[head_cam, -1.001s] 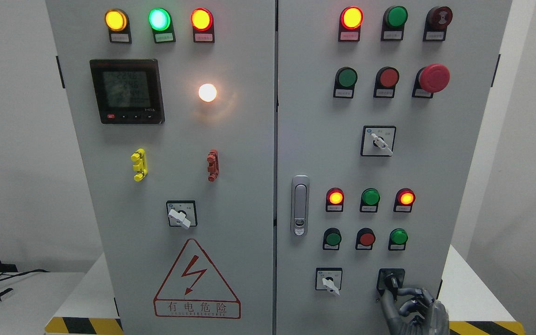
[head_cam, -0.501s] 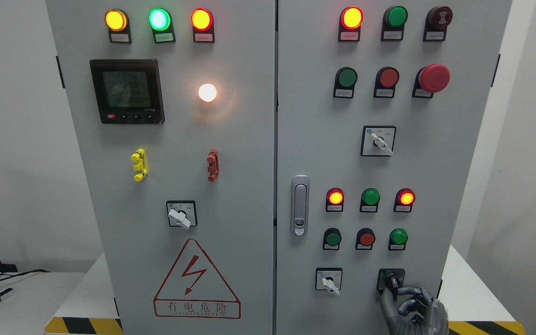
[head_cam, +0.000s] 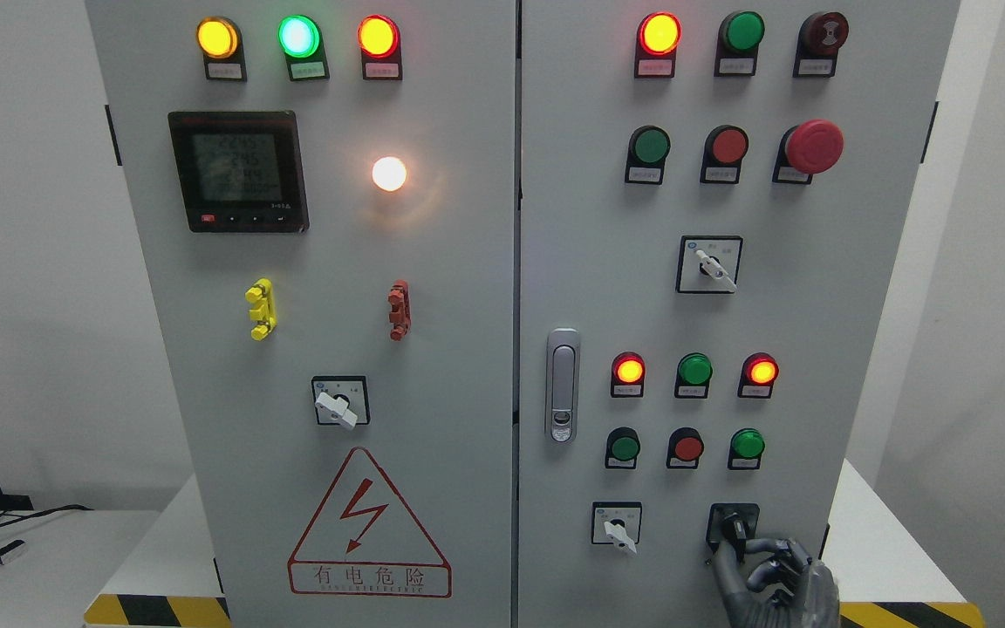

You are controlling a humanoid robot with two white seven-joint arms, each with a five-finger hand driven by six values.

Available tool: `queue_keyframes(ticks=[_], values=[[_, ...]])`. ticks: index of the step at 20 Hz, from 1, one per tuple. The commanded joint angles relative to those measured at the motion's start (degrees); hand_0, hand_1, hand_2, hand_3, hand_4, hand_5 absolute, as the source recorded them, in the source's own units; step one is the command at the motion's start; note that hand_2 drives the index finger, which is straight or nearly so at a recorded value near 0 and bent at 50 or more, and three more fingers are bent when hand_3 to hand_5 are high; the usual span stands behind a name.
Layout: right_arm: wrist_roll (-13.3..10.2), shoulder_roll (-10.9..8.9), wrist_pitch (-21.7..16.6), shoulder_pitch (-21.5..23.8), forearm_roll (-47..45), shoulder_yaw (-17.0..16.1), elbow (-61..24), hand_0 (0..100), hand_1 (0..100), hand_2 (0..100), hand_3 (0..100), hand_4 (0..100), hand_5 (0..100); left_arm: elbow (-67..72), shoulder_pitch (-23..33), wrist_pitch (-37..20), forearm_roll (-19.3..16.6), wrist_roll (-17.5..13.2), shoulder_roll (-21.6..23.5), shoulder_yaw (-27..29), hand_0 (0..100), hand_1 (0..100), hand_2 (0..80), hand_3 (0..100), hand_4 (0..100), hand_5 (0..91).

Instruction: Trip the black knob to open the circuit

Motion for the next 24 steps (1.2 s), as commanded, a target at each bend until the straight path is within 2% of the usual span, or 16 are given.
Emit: queue_keyframes(ticks=[1,24], values=[[-0.01,0.13,0.03,-0.01,-0.06,0.00,-0.09,39,81,57,90,85,94,-0.02,0.00,0.02,-1.76,-0.04,0.04,0.00,12,39,0.0,0,0,0.0],[0.07,0.48,0.12,-0.45,-0.85,0.18,-0.18,43,83,57,91,85,94,-0.02,0.00,0.02,-1.76,-0.04,-0.05,0.00,12,39,0.0,0,0,0.0]])
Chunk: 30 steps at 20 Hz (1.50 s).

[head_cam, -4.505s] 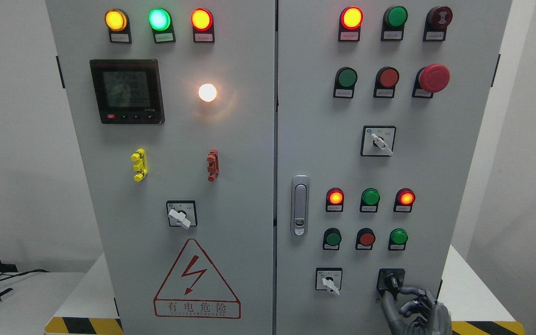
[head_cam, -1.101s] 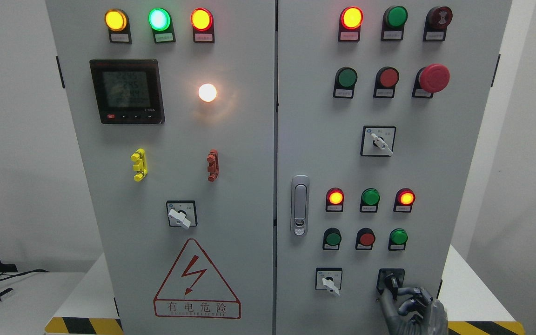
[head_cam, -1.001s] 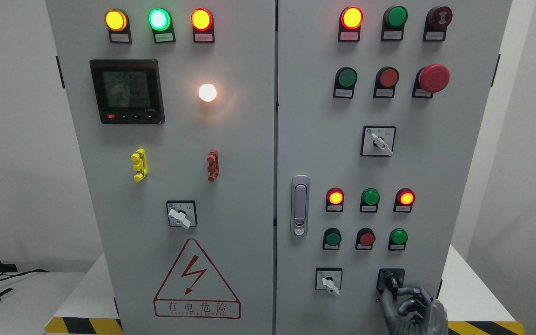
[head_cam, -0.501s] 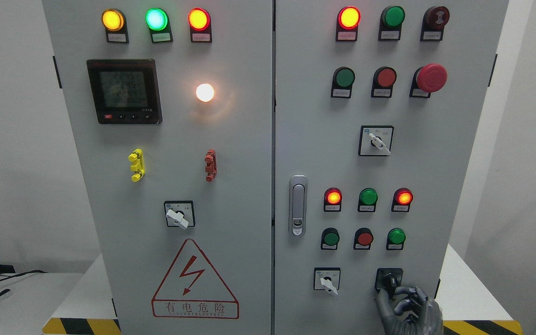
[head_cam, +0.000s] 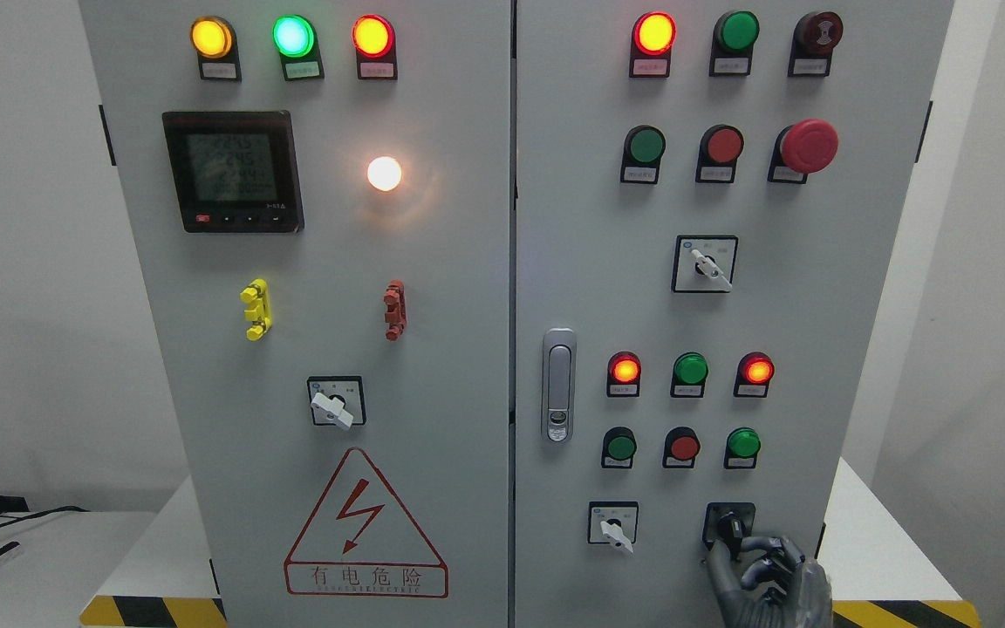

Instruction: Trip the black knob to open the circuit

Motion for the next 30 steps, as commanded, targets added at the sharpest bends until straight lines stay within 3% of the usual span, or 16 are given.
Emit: queue_keyframes(ticks=[1,30], values=[[-0.03,0.11,0.05,-0.17,-0.18,0.00,-0.07,43,83,57,91,85,94,-0.03,0.00,0.02,-1.76,-0.04,0.04,0.00,12,39,0.0,0,0,0.0],[0.41,0.11,0.22,-0.17,-2.82,1.49,0.01,45,86,58,92,86,94,0.06,0.00,0.02,-1.76,-0.04,0.04,0.00,12,39,0.0,0,0,0.0]])
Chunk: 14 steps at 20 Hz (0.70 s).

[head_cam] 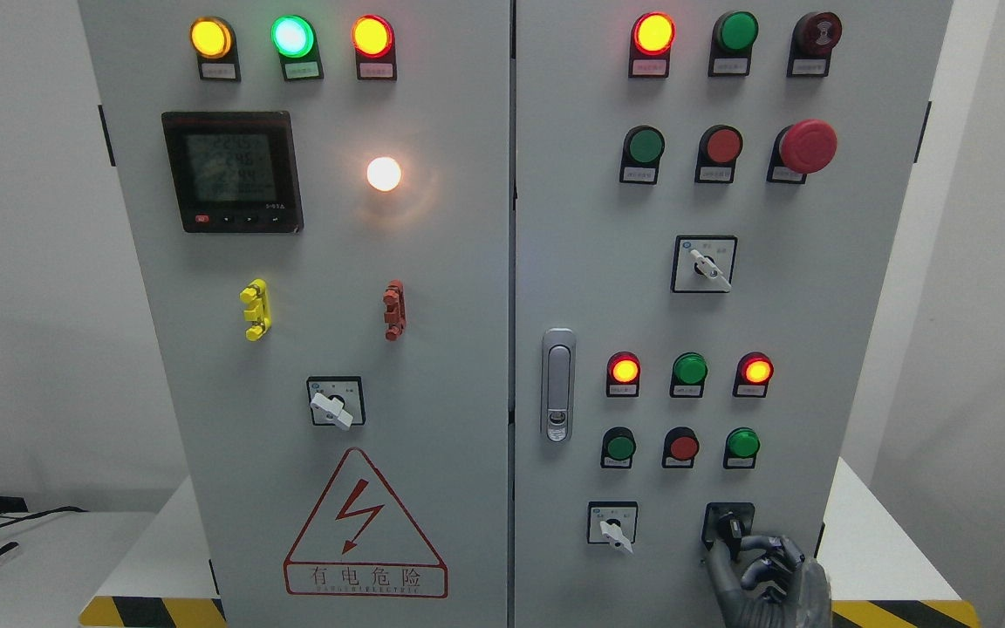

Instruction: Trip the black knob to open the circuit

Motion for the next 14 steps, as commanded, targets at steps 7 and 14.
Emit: queue_keyframes(ticks=[7,14], values=[[0.05,0.01,0.04,-0.30,-1.30,1.84,-0.02,46,86,58,92,86,94,-0.01,0.00,0.02,-1.76,-0.04,0.02,0.00,12,39,0.0,0,0,0.0],[0.05,0.01,0.04,-0.48,-2.62,2.54,-0.11,46,86,58,92,86,94,0.07,0.00,0.02,-1.76,-0.04,-0.07,0.00,12,39,0.0,0,0,0.0]])
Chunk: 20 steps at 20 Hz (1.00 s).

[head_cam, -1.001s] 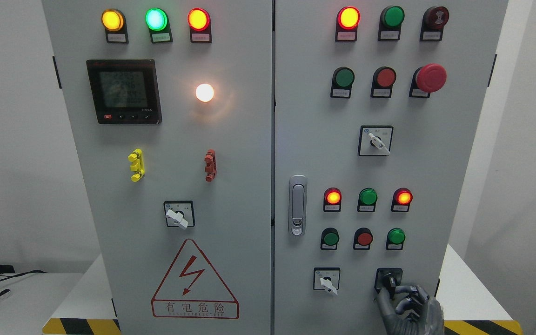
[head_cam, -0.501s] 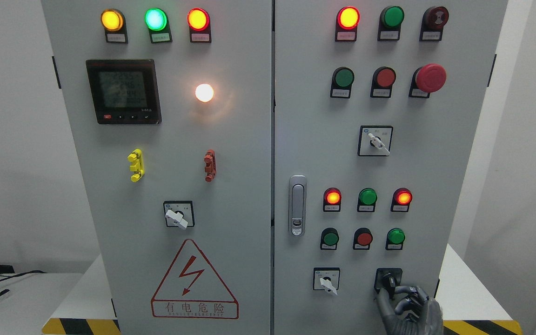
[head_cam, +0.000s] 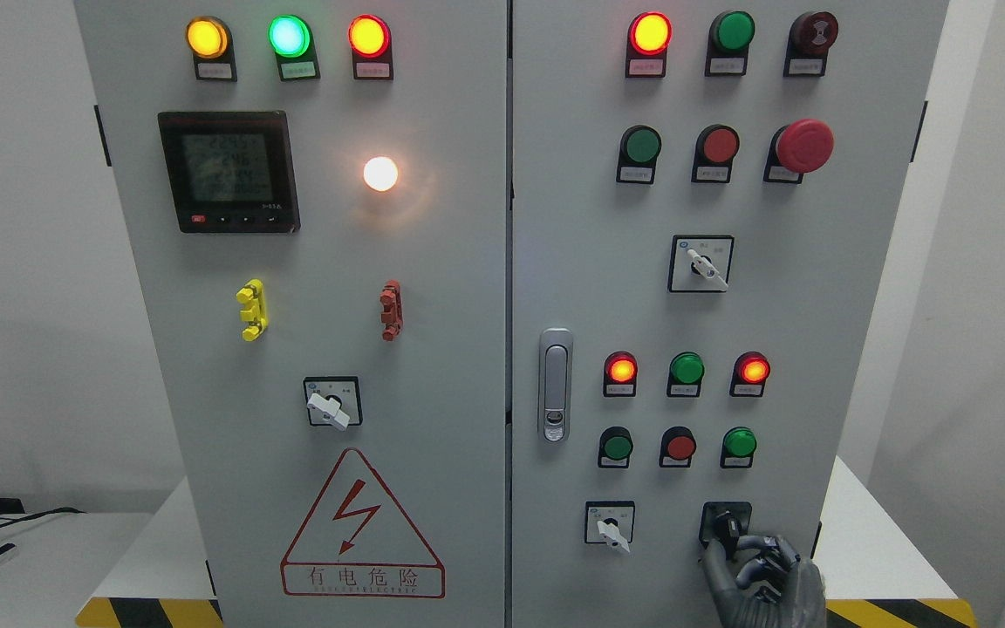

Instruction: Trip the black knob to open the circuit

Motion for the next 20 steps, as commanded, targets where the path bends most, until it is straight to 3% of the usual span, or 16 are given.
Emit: queue_keyframes(ticks=[1,20], values=[[-0.01,0.00,-0.18,-0.27,-0.74,1.59,-0.09,46,86,58,92,86,94,-0.02,0.00,0.02,-1.76,-0.04,0.02,0.00,12,39,0.0,0,0,0.0],[-0.01,0.00,-0.18,-0.53,-3.64,1.86,-0.18,47,87,58,93,86,95,-0.02,0.00,0.02,-1.76,-0.04,0.02,0.00,12,39,0.0,0,0,0.0]])
